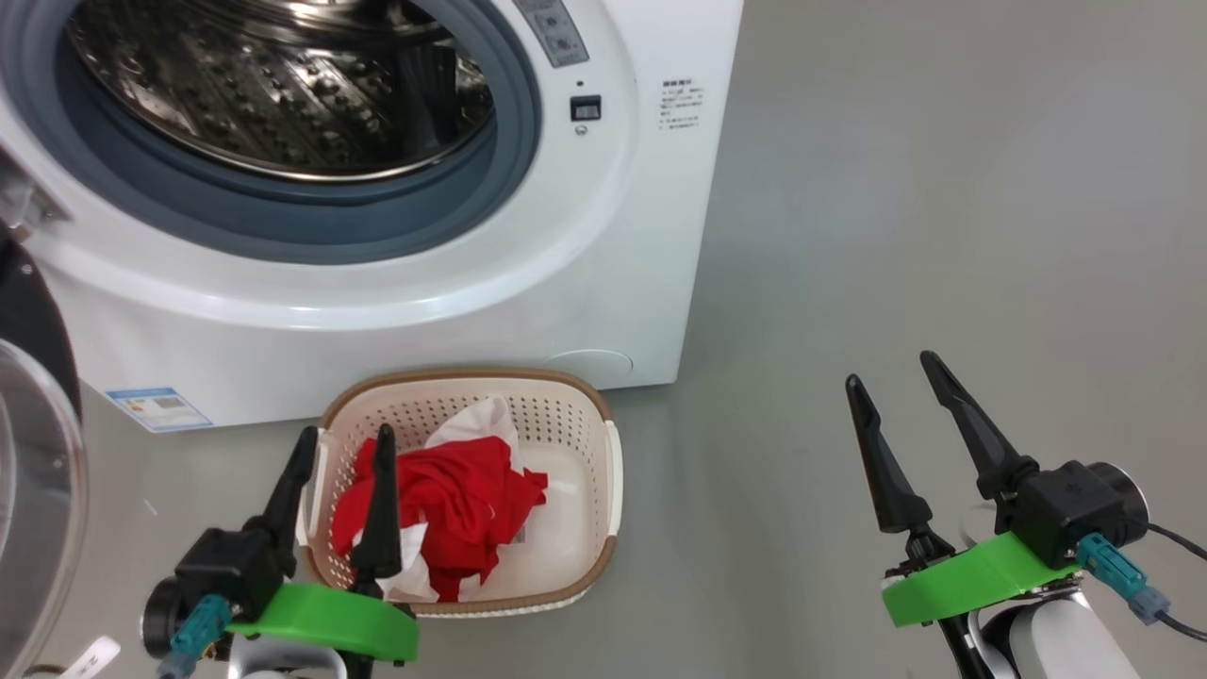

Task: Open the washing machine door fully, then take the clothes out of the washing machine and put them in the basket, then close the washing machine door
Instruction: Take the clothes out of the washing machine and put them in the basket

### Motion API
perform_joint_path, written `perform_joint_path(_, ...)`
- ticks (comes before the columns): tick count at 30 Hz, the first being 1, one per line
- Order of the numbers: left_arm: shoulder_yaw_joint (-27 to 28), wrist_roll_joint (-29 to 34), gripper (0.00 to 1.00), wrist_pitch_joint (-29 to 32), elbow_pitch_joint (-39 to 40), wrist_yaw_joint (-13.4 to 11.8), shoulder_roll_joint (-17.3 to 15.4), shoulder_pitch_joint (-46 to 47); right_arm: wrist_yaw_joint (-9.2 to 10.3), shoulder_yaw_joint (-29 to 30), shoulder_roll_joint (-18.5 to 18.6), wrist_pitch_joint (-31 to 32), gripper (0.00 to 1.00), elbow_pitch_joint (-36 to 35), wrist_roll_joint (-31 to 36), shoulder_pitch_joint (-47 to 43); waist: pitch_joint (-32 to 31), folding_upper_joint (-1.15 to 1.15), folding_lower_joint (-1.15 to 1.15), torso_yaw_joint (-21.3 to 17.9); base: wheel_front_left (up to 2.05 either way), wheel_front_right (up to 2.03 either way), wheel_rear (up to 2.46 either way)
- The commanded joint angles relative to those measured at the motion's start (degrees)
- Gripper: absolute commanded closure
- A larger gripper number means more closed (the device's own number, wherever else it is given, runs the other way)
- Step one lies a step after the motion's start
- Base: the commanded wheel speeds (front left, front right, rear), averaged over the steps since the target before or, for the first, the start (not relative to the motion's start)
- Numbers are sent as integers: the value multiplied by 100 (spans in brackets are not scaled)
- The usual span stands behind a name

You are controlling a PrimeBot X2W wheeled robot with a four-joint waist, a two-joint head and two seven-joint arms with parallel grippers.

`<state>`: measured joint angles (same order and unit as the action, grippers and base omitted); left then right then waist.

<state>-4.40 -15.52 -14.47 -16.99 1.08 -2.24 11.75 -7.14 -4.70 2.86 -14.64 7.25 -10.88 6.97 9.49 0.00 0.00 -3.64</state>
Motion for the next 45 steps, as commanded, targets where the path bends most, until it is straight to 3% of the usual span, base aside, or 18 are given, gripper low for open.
perform_joint_path(1, 188, 119, 0, -52, 326, -72, -65, -68, -35, -106, 1, -36, 0, -173, 45, -21, -118, 0, 0, 86, 0, 0, 0)
perform_joint_path(8, 324, 378, 0, -52, 1049, -222, -65, -495, -35, 18, 1, -36, 0, -264, 156, -186, -320, 0, 0, 167, 0, 0, 0)
perform_joint_path(14, 511, 453, 0, -52, 1331, -182, -65, -770, -35, 193, 1, -36, 0, -376, 257, -377, -484, 0, 0, 206, 0, 0, 0)
perform_joint_path(29, 625, 475, 0, -52, 1541, -38, -65, -1401, -35, 584, 1, -36, 0, -724, 237, -1023, -808, 0, 0, 169, 0, 0, 0)
perform_joint_path(45, 613, 511, 0, -52, 1504, 30, -65, -1448, -35, 595, 1, -36, 0, -796, 219, -1139, -844, 0, 0, 157, 0, 0, 0)
